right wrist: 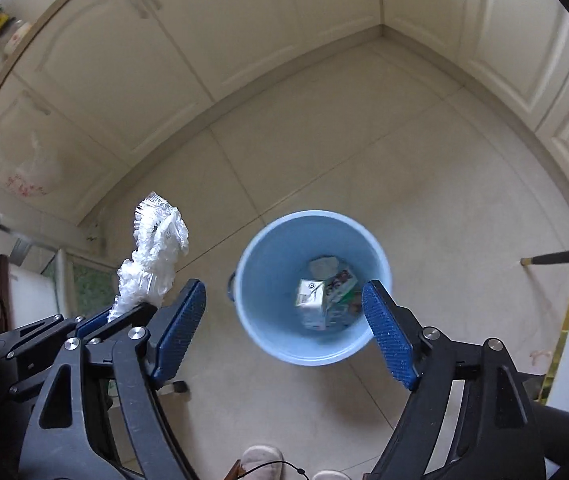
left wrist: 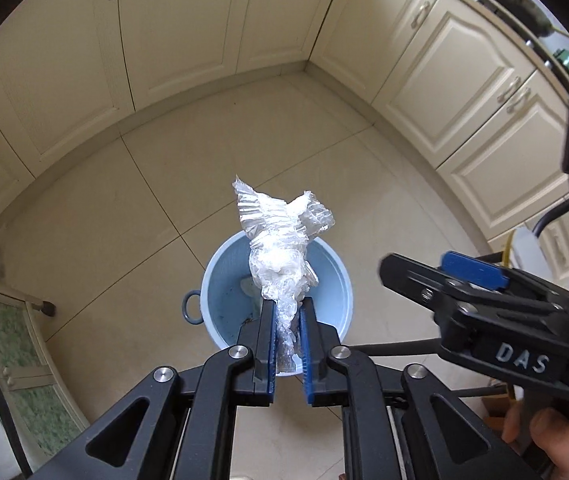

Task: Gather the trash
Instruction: 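Carry the milk carton and plastic bag over the blue bucket with both grippers, then open both grippers to drop the carton and plastic bag into the bucket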

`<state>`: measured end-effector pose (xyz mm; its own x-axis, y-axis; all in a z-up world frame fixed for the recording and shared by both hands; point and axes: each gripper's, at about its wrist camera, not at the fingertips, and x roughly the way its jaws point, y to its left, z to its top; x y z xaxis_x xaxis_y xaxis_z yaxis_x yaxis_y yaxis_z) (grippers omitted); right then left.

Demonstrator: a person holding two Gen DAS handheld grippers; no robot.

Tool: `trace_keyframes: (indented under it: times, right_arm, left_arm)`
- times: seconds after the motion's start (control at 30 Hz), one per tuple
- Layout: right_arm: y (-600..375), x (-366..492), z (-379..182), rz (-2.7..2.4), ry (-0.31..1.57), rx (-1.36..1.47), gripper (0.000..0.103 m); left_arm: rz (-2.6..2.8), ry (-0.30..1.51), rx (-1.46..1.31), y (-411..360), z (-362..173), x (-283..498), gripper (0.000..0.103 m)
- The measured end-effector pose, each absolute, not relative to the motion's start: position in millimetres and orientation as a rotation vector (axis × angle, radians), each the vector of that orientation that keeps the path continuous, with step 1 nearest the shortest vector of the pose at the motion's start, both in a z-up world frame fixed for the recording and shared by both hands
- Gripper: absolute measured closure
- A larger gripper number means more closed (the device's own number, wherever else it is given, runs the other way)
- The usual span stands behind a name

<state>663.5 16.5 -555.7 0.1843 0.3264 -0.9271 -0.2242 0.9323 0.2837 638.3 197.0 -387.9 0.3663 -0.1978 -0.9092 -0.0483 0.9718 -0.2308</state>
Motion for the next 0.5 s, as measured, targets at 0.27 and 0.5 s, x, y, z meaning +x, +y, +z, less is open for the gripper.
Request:
trace_keyframes:
  times: [0.27, 0.5]
  right_arm:
    - [-27, 668, -550, 0.355, 1.330, 0.101, 0.013]
    - [-30, 656, -529, 0.398, 1.297, 0.112, 0.013]
  left_arm:
    - [0.007, 1.237, -0.205, 189, -390, 665, 0.034]
    - [0.097, 1.175, -0.236, 210, -349, 639, 0.034]
